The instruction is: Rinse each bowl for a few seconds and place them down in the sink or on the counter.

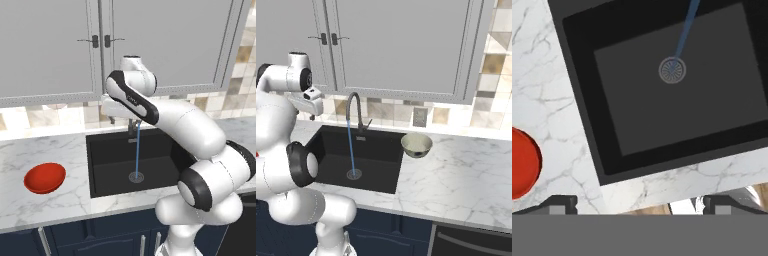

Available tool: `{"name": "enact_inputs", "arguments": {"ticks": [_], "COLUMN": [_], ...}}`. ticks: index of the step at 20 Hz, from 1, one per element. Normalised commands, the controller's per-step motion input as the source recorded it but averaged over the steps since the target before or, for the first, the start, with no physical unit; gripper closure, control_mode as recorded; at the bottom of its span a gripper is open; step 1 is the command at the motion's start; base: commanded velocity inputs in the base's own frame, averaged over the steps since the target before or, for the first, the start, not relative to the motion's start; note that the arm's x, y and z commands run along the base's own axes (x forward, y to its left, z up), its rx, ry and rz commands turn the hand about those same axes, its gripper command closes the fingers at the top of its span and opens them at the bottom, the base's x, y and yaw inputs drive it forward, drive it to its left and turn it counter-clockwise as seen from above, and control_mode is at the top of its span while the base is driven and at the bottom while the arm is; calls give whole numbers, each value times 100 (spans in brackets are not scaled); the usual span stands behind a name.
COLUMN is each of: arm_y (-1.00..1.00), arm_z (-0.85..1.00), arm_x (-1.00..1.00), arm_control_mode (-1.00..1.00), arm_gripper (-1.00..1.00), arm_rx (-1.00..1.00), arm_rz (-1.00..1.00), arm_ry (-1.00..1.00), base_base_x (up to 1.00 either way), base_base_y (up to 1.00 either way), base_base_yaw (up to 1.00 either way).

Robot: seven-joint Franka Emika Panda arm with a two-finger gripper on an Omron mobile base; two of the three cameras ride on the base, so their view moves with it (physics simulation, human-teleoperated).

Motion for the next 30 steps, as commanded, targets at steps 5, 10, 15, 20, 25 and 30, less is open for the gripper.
{"name": "enact_inputs", "arguments": {"ticks": [5, 10, 15, 20, 25, 30], "arm_y": [50, 47, 45, 37, 38, 40], "arm_z": [-10, -10, -13, -18, -21, -19], "arm_x": [-14, -15, -15, -15, -14, -8], "arm_control_mode": [-100, -100, -100, -100, -100, -100], "arm_gripper": [-100, -100, -100, -100, -100, -100], "arm_rx": [-2, -2, -1, 0, 0, 0], "arm_rz": [5, 4, 4, 5, 4, 4], "arm_ry": [2, 2, 4, 5, 4, 0], "base_base_x": [0, 0, 0, 0, 0, 0], "base_base_y": [0, 0, 0, 0, 0, 0], "base_base_yaw": [0, 0, 0, 0, 0, 0]}}
